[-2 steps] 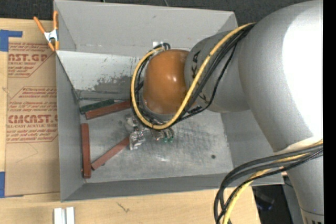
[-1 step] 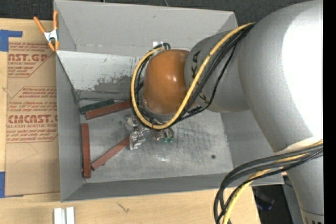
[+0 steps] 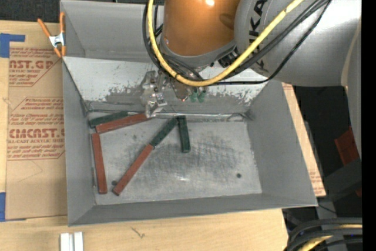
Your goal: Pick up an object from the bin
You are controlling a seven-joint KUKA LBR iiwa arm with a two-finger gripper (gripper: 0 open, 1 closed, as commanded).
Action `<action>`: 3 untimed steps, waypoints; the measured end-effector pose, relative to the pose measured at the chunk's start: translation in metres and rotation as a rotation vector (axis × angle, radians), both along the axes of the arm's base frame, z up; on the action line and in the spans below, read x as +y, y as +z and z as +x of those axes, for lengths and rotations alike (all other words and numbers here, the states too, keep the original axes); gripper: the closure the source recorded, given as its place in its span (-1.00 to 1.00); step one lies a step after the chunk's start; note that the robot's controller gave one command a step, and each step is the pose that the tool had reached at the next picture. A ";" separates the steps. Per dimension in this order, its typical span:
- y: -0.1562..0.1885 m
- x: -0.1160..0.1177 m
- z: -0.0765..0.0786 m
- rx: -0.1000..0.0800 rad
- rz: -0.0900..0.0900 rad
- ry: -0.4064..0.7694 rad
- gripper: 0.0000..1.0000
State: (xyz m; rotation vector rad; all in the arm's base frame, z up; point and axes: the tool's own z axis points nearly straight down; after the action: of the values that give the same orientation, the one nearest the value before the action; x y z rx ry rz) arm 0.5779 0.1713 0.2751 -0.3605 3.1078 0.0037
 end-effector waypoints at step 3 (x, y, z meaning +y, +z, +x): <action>-0.104 -0.005 0.000 0.011 -0.002 -0.102 -1.00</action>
Offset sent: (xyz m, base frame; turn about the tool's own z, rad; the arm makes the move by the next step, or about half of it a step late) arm -0.0067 -0.0015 -0.1188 -0.0405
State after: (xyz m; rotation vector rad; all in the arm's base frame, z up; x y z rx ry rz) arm 0.5775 0.1665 0.1714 -0.2026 3.1335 0.0020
